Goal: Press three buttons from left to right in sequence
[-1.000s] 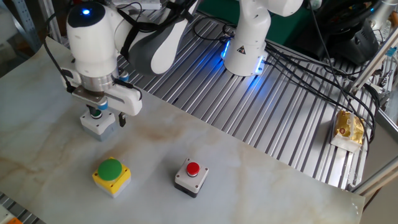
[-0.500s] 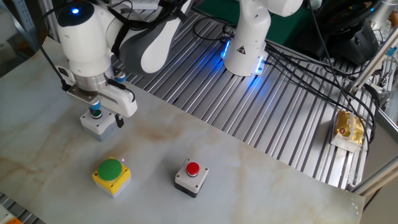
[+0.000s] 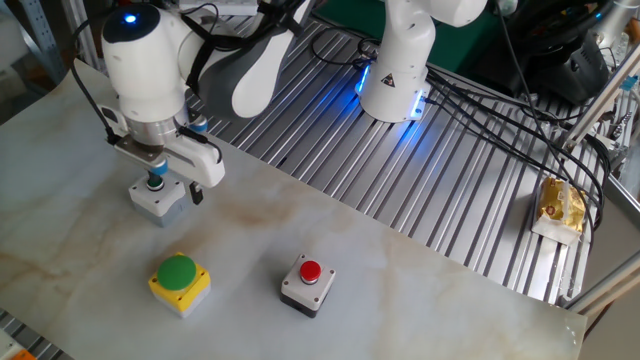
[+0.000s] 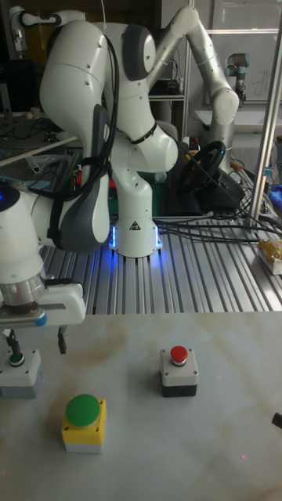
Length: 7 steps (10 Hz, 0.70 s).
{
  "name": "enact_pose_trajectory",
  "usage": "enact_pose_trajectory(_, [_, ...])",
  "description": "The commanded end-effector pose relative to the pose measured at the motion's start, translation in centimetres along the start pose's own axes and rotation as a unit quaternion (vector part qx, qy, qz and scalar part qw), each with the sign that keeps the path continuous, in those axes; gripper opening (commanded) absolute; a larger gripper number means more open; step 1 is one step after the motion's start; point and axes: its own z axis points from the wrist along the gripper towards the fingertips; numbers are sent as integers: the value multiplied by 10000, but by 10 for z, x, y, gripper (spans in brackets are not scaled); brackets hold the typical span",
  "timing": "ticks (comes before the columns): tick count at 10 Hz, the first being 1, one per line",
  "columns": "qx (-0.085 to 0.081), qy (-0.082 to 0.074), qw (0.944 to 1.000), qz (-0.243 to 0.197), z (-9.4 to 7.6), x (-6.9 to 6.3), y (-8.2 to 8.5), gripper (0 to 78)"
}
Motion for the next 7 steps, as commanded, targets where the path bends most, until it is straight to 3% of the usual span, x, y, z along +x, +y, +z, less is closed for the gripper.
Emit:
enact_pose_trajectory(1, [9,-9,10000,0,-1,-1,-2,775])
enact_pose_trajectory(7, [7,-9,10000,40,2,4,-4,775])
